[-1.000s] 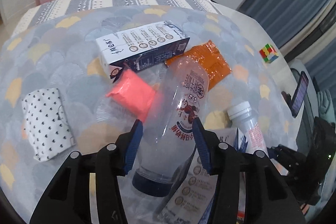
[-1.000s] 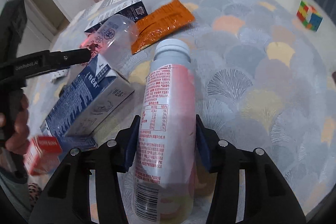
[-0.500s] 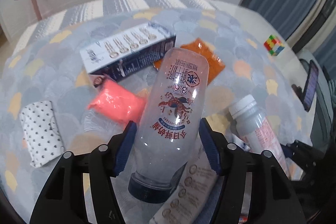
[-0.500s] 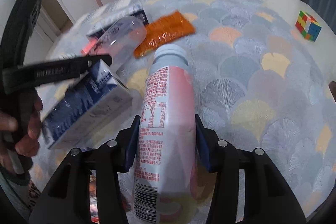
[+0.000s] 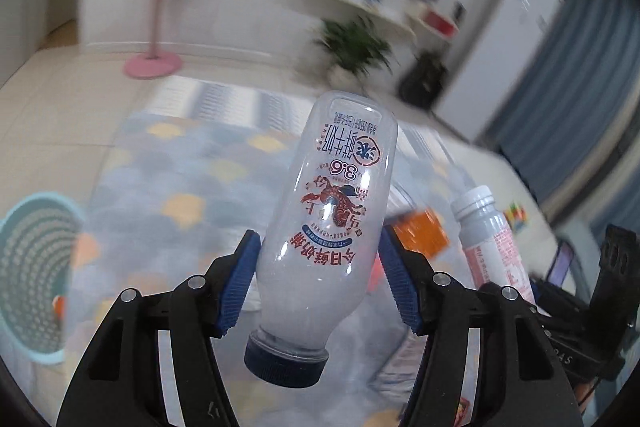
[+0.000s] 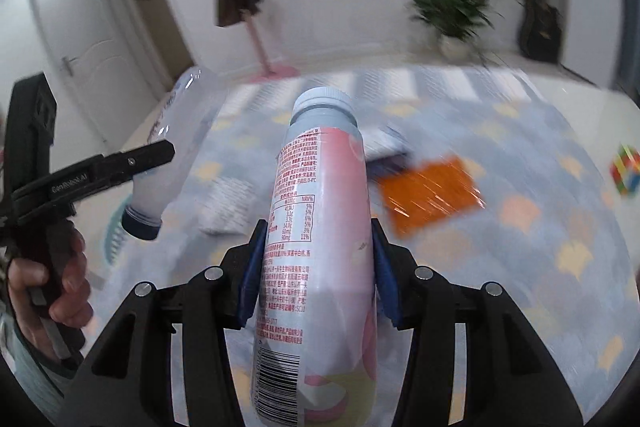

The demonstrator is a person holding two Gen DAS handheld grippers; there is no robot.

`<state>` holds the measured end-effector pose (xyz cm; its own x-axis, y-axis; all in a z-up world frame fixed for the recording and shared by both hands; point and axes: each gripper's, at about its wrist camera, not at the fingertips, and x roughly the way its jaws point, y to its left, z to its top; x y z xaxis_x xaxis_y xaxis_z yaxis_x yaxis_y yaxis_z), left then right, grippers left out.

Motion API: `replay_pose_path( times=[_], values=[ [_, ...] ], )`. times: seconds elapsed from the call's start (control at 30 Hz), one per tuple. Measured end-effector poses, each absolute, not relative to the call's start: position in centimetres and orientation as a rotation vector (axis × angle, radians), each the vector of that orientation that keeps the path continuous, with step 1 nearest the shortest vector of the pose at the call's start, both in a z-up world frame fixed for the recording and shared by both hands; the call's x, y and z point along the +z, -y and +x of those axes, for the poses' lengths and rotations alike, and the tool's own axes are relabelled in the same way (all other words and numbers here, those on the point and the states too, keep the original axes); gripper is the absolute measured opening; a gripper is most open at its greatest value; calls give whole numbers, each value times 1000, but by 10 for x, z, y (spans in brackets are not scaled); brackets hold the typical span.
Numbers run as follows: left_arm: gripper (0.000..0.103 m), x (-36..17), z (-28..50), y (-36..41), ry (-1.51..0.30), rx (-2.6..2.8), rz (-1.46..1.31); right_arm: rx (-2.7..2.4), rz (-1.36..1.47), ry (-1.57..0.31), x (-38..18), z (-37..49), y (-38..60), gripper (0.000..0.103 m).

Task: Collect trash
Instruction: 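Carry both bottles over the blue basket and open both tools to drop them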

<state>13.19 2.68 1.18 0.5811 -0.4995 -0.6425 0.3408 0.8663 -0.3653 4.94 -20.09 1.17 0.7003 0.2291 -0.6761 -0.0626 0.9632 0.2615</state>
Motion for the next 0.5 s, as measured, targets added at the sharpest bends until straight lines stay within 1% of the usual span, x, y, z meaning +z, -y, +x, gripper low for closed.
replay_pose_path(
  times=[0.13,0.23,0.37,0.5],
  values=[
    [59,21,133,-96,-762,-395,-315,248,194,-729,33,75,139,46],
    [59,19,132,-147,-737,-313,-376,316,192,-725,41,95,94,46],
    [59,8,130,-206,-723,-180,-426,400,204,-746,42,121,39,46],
    [59,-13,134,-256,-736,-96,-509,475,207,-797,29,150,-23,46]
  ],
)
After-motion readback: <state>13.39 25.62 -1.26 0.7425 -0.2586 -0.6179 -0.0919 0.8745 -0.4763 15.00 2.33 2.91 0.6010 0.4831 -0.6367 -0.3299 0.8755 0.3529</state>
